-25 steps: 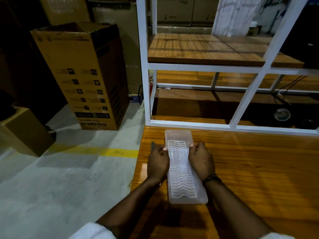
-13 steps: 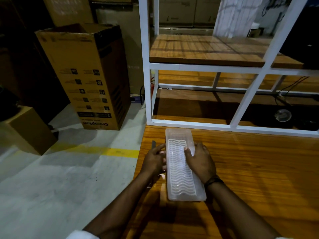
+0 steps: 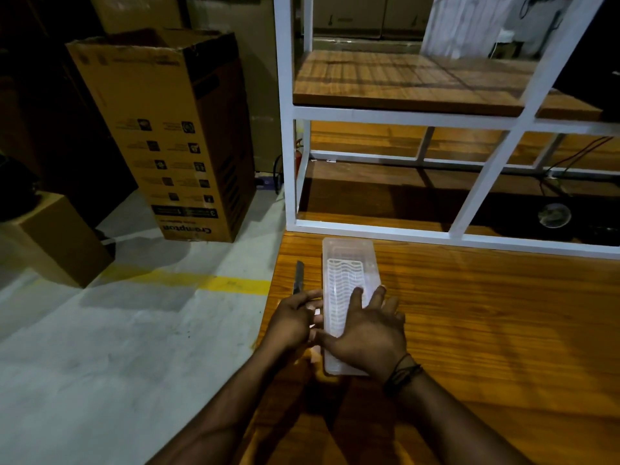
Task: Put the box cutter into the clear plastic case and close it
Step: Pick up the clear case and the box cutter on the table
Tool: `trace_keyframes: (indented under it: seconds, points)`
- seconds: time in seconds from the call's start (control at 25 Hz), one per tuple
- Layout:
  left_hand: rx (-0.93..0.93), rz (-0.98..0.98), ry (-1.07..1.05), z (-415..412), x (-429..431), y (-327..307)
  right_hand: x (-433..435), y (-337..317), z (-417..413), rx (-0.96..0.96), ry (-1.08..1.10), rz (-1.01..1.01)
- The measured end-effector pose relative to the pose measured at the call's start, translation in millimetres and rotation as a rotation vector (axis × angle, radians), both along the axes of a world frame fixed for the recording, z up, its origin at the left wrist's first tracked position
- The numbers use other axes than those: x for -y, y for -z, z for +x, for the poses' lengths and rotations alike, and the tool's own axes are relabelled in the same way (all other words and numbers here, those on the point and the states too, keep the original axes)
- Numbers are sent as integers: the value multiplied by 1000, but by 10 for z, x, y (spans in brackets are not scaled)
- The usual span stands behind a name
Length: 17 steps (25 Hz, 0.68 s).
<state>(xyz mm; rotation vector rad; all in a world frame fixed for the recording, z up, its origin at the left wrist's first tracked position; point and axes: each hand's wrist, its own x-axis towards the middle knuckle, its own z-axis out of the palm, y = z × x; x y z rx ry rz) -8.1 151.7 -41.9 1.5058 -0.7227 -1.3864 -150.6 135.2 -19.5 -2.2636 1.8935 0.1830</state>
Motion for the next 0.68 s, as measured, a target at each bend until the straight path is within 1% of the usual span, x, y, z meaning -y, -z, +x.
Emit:
trace_keyframes:
  seconds: [0.2, 0.44, 0.56, 0.68]
  points:
    - [14, -49, 50, 4, -49, 23, -15, 8, 61, 11, 19, 8]
    - [132, -136, 91, -4, -77, 116, -1, -46, 57, 47, 48, 54]
    - [206, -177, 127, -17, -91, 122, 16, -107, 16, 116, 68, 94]
    - [174, -172, 107, -52, -105, 90, 32, -188, -56, 230, 101, 161]
